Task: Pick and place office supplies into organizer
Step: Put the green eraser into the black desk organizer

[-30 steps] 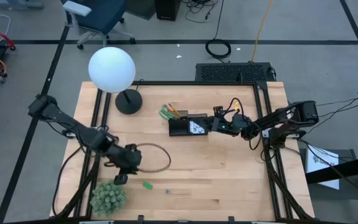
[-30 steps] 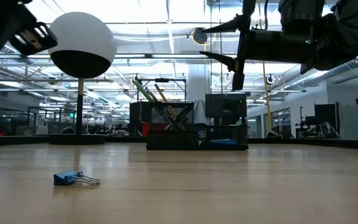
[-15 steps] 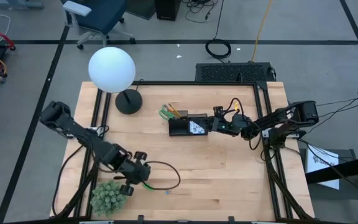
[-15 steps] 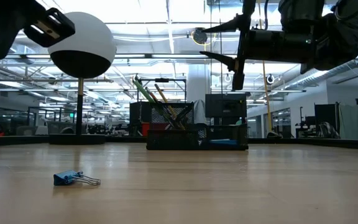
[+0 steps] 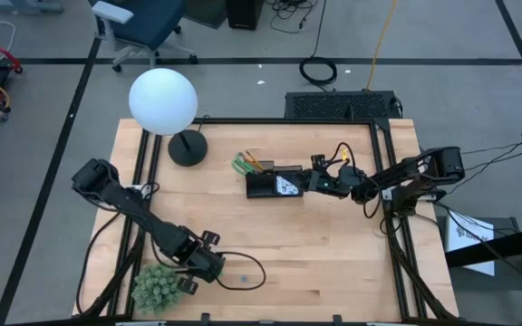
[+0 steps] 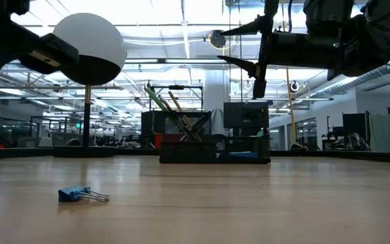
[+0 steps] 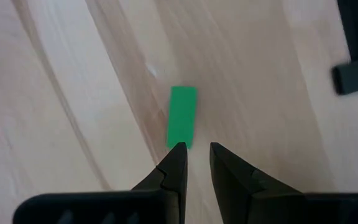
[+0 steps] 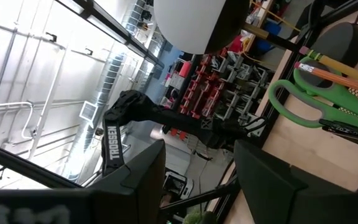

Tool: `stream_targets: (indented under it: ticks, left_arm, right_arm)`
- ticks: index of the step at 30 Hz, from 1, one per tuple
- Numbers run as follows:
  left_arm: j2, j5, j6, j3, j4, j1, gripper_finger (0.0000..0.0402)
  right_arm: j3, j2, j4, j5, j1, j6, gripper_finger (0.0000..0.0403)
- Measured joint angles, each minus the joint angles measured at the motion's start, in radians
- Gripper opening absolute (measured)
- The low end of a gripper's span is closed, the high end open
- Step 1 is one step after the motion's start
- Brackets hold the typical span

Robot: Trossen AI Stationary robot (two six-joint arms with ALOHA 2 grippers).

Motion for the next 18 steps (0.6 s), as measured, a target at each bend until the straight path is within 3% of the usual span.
stream_targets:
  ticks: [13,18]
  left_arm:
    - [0.023,-0.032,0.035,0.000,0.078,-0.001,0.0066]
    - [0.023,-0.046,0.058,0.000,0.080,-0.013,0.0111]
  right_arm:
    - [0.000,0.000,0.001,0.000,0.000,0.000,0.0181]
    - [0.000,0.000,0.000,0.000,0.000,0.000,0.0181]
